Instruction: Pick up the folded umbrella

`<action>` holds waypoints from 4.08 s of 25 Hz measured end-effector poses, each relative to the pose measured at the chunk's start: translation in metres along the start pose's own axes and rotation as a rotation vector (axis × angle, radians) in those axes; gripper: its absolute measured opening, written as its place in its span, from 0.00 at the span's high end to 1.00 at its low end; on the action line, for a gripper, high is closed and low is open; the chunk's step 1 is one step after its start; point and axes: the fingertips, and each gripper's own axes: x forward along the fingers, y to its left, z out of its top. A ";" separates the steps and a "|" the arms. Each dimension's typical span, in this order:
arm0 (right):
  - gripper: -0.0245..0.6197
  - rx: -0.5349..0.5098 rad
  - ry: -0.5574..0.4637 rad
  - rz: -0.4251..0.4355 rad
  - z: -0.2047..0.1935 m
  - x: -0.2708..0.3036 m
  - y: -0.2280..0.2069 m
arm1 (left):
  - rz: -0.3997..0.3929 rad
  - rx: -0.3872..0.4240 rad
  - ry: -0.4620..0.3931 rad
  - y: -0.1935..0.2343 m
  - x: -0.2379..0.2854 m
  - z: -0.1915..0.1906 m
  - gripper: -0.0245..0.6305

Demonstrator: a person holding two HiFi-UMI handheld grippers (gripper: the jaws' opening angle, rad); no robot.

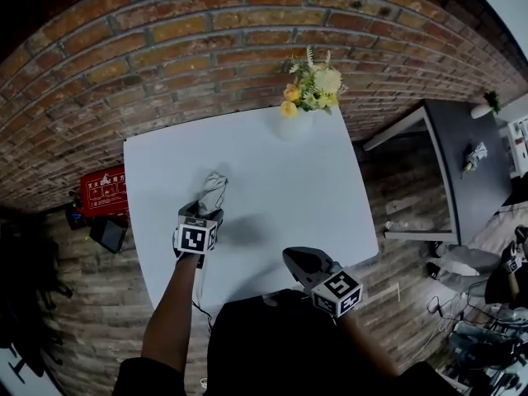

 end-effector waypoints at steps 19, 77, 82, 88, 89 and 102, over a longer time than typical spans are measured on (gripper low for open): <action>0.93 -0.030 0.010 0.040 -0.007 -0.007 0.008 | 0.000 -0.010 0.013 -0.016 -0.003 -0.011 0.58; 0.93 -0.223 -0.074 0.398 -0.042 -0.129 0.049 | 0.166 -0.299 -0.493 -0.232 -0.255 -0.074 0.59; 0.93 -0.235 -0.119 0.410 -0.019 -0.122 0.070 | 0.137 -0.277 -0.554 -0.222 -0.275 -0.063 0.59; 0.93 -0.248 -0.183 0.397 0.012 -0.109 0.095 | 0.101 -0.257 -0.613 -0.198 -0.305 -0.050 0.59; 0.93 -0.249 -0.195 0.394 0.018 -0.108 0.099 | 0.099 -0.247 -0.622 -0.194 -0.309 -0.049 0.59; 0.93 -0.214 -0.332 0.286 0.070 -0.118 0.113 | 0.029 -0.194 -0.703 -0.162 -0.338 -0.025 0.59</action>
